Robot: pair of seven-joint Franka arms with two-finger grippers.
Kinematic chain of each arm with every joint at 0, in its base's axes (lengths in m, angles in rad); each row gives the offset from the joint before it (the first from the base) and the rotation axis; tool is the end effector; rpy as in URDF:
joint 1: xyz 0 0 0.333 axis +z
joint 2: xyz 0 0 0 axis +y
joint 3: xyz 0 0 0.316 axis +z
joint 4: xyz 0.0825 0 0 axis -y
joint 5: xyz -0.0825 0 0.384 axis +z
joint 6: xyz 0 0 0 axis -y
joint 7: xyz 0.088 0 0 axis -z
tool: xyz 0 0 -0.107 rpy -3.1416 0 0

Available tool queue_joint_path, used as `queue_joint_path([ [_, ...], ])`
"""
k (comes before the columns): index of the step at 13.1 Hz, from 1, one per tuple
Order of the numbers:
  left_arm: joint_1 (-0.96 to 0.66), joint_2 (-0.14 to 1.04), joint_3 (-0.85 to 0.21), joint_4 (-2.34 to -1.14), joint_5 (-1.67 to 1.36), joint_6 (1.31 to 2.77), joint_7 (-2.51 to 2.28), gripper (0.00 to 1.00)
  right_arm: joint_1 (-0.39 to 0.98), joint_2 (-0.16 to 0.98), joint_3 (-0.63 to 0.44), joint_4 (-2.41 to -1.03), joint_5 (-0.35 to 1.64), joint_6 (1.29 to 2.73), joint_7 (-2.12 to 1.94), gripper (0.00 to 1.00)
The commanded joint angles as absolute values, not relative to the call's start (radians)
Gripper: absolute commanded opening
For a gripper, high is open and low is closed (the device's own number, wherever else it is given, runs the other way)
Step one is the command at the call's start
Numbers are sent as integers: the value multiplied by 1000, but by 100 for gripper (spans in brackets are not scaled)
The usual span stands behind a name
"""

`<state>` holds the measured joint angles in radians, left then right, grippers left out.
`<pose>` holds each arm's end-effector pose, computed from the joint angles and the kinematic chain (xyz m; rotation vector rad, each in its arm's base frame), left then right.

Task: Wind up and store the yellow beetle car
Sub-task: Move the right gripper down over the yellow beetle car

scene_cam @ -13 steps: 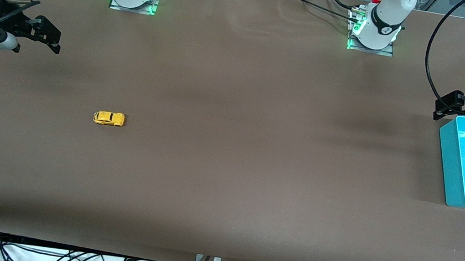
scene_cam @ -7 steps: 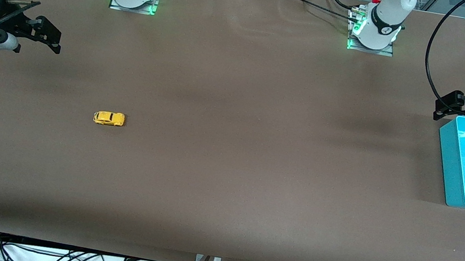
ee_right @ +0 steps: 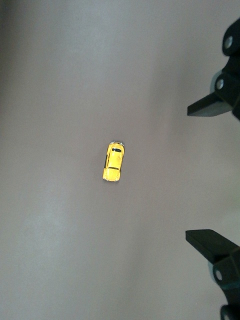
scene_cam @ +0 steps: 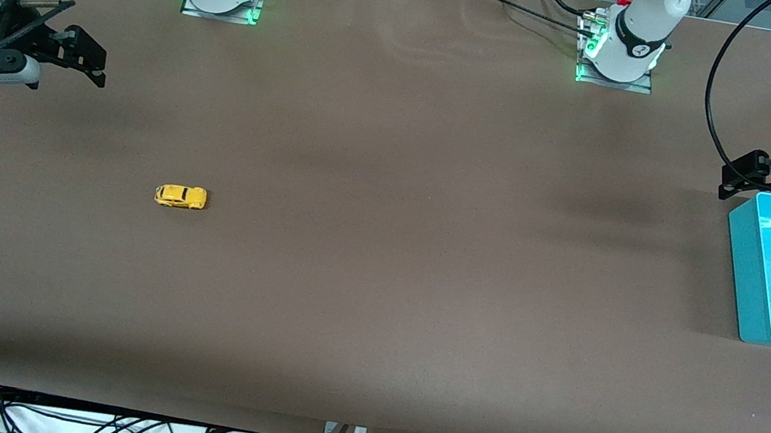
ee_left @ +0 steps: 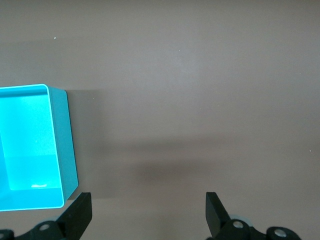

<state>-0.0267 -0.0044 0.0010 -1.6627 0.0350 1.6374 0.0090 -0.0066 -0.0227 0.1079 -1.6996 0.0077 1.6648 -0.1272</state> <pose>0.5565 -0.0108 0.5892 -3.1058 0.0581 0.0320 0.5496 0.0572 0.5840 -3.1159 -0.3563 0.0191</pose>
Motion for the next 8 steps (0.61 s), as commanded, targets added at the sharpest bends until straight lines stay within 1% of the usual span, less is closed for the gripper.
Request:
queue_joint_path([
  [1,-23,9,0,-1629,21,1612,5,100,-5,-8,112,-1710,26,1673,-150,100],
  [4,-23,9,0,-1629,21,1612,5,100,-6,47,110,-1710,25,1730,-152,100],
  [8,-23,9,0,-1629,21,1612,5,100,-5,129,120,-1709,21,1744,-243,100],
])
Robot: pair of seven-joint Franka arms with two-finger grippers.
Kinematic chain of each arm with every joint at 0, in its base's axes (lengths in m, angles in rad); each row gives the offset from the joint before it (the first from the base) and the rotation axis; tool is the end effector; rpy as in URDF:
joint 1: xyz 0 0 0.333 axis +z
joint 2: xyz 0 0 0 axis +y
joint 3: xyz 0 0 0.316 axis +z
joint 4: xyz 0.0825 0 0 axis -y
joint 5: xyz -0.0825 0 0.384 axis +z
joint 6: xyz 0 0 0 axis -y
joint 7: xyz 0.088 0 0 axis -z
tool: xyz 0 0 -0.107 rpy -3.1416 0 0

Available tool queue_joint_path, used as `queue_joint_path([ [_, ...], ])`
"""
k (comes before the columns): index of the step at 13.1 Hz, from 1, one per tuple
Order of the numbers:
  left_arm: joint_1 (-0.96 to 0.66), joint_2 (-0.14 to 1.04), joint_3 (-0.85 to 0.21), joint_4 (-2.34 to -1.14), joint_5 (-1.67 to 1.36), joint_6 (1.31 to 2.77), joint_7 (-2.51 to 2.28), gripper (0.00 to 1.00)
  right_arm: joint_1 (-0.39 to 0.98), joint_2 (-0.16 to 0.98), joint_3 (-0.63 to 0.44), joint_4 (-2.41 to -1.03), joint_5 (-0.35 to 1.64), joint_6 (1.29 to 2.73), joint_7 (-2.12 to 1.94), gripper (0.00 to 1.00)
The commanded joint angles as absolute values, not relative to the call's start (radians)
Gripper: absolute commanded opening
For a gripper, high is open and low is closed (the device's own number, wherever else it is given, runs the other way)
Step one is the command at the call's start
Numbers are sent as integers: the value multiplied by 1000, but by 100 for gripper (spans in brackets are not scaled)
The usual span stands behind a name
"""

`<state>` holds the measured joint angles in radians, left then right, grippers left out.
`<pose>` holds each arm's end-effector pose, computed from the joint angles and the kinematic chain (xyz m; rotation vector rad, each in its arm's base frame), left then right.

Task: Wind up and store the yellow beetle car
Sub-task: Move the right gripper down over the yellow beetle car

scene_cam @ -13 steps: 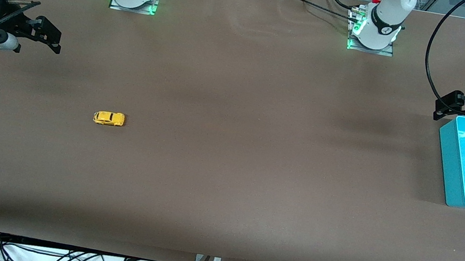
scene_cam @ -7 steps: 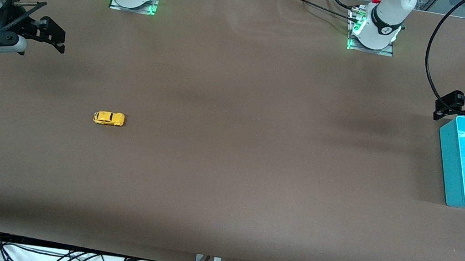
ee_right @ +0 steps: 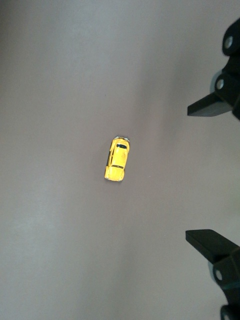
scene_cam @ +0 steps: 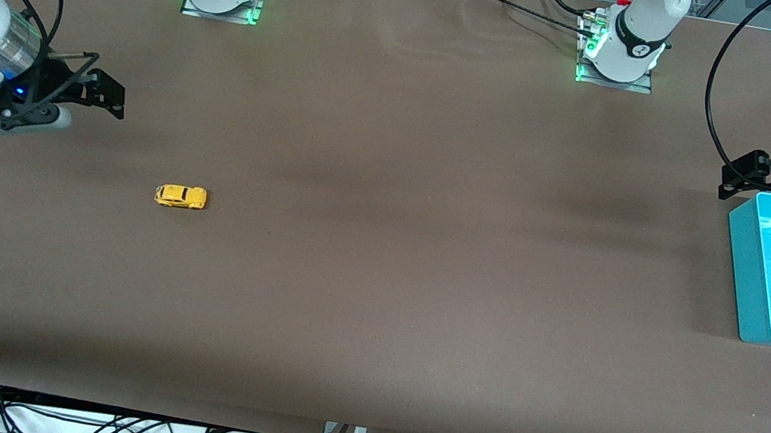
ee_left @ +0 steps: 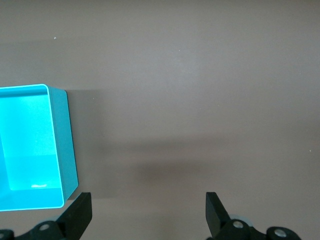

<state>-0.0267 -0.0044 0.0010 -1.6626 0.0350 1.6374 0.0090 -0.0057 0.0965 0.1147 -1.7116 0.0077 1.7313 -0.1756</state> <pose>0.5565 -0.0108 0.5893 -3.1058 0.0581 0.0319 0.5813 0.0620 0.5164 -3.0871 -0.4397 0.1178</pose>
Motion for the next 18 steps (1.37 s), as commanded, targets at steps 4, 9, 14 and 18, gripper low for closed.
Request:
queue_joint_path([
  [4,-23,9,0,-1629,21,1614,5,100,12,186,143,-1756,21,1782,-412,100],
  [9,-21,8,0,-1629,21,1612,5,100,-1,112,175,-2098,21,2188,-855,100],
  [14,-25,9,-2,-1629,21,1612,2,100,-103,182,253,-2207,18,2416,-1251,100],
  [18,-35,11,-2,-1618,23,1614,-2,100,-123,291,255,-2209,18,2531,-1411,100],
])
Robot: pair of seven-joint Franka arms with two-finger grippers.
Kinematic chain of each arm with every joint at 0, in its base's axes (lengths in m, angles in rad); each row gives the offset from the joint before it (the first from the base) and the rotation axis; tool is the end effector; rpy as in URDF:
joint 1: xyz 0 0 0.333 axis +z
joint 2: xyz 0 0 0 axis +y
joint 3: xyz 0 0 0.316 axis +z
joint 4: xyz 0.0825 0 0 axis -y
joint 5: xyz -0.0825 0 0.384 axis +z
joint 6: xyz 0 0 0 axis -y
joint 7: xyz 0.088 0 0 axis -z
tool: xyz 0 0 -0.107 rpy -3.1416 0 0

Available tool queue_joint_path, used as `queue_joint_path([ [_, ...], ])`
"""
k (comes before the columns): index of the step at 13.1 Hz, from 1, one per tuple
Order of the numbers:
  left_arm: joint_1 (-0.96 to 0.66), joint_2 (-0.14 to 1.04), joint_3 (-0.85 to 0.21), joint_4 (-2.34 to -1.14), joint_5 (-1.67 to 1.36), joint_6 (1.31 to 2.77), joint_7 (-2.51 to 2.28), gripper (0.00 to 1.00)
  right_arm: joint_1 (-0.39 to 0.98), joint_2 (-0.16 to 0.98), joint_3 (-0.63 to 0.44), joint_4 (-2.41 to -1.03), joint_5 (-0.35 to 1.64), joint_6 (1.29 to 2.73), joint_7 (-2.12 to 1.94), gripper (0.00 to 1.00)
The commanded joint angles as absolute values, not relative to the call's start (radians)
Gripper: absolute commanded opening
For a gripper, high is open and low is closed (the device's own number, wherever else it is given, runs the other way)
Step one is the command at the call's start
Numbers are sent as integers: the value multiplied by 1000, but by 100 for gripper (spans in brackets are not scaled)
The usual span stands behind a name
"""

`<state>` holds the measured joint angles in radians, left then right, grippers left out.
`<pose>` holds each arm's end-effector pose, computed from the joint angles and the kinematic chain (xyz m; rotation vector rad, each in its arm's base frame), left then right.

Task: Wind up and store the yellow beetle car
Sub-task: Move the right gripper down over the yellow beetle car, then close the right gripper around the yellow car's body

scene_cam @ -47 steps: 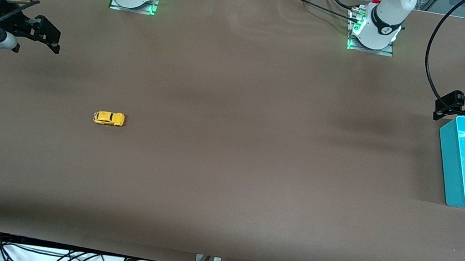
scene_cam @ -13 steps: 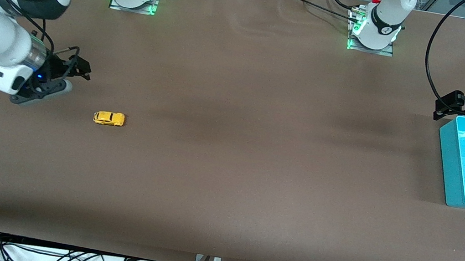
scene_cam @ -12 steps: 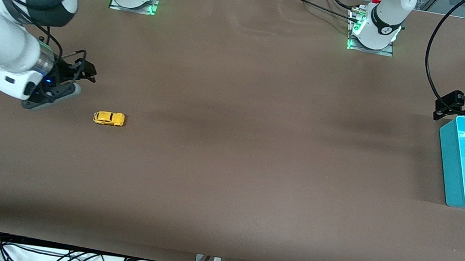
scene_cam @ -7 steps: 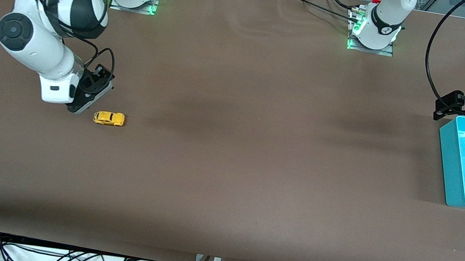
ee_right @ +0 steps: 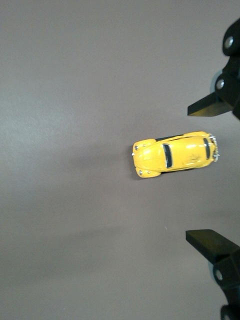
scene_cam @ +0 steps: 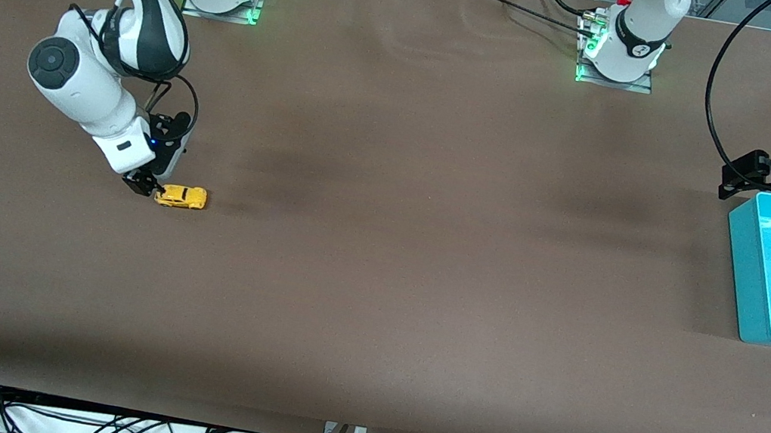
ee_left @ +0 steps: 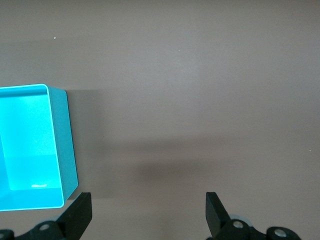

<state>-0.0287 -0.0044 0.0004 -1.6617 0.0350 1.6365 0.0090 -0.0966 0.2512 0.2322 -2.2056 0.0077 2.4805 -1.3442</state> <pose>0.5564 -0.0122 0.5896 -3.1057 0.0621 0.0318 0.5511 0.0747 0.2721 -2.3087 -2.0784 -0.0933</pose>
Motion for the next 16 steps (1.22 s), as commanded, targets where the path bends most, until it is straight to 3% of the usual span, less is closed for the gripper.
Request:
queue_joint_path([
  [1,-32,12,-2,-1614,23,1612,-2,100,-127,311,255,-2209,18,2551,-1429,100],
  [9,-25,23,-2,-1605,23,1609,3,100,-158,400,253,-2209,8,2677,-1517,99],
  [11,-26,23,-2,-1605,23,1609,0,100,-160,414,253,-2210,8,2703,-1540,94],
  [16,-25,23,-2,-1605,21,1601,2,100,-172,423,255,-2212,8,2706,-1543,52],
])
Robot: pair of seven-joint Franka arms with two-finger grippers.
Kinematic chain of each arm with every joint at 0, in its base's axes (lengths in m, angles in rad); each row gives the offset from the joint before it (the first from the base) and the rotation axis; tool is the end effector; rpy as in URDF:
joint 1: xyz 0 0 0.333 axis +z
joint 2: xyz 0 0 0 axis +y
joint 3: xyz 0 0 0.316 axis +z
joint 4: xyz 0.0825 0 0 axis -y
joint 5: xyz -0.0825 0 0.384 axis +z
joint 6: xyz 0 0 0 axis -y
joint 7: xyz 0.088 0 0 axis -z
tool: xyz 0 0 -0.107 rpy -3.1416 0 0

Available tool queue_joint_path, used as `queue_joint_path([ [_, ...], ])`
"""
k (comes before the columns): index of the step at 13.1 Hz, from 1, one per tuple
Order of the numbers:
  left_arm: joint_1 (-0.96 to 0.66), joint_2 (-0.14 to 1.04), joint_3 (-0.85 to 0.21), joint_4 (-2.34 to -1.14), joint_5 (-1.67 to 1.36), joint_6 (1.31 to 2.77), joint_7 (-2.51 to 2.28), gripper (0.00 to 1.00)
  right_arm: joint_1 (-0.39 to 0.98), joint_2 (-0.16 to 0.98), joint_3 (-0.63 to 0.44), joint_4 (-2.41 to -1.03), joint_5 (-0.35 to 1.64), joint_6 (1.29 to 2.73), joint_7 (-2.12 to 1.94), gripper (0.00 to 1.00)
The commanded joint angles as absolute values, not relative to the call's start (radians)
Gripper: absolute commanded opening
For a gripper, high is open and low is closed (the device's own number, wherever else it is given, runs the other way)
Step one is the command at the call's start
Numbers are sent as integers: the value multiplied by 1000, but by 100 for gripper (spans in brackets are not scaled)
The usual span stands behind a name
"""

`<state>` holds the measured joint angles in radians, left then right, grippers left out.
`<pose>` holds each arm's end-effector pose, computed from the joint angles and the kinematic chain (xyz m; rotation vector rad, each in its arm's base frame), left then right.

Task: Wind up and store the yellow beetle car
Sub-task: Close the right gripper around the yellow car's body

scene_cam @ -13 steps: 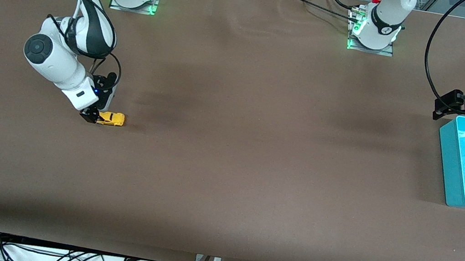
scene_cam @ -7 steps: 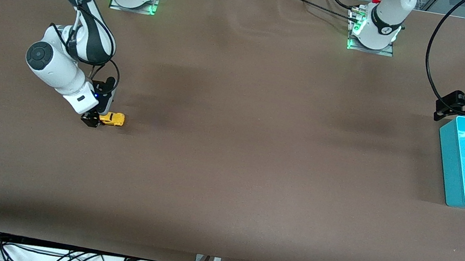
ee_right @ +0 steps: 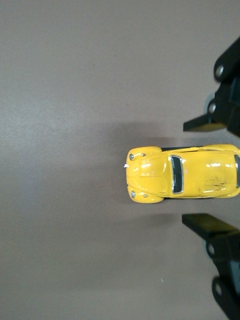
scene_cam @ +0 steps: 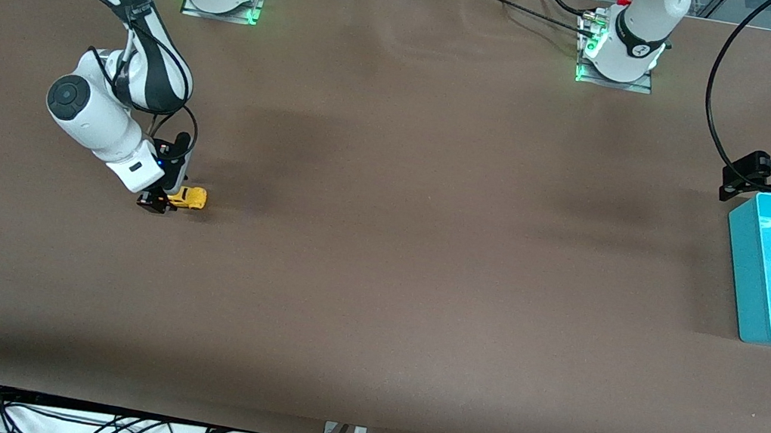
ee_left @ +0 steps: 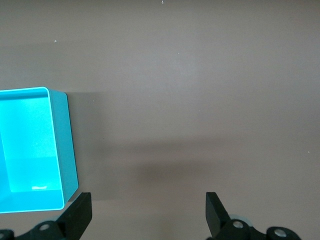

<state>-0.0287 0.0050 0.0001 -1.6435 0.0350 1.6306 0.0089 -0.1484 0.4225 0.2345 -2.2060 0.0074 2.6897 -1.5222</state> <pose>0.5593 -0.0124 0.5925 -3.1058 0.0620 0.0273 0.5589 0.0497 0.1983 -2.1905 -2.2072 -0.1850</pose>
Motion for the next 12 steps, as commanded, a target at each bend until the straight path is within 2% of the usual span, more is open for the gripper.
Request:
queue_joint_path([
  [1,-25,23,-2,-1605,21,1601,2,100,-172,422,255,-2212,8,2706,-1543,40],
  [3,-25,23,-2,-1605,23,1598,3,100,-172,420,253,-2212,8,2706,-1543,21],
  [4,-25,23,-2,-1605,21,1598,3,100,-172,420,255,-2212,8,2704,-1543,17],
  [12,-21,38,0,-1583,29,1572,2,100,-182,434,253,-2212,12,2718,-1531,17],
])
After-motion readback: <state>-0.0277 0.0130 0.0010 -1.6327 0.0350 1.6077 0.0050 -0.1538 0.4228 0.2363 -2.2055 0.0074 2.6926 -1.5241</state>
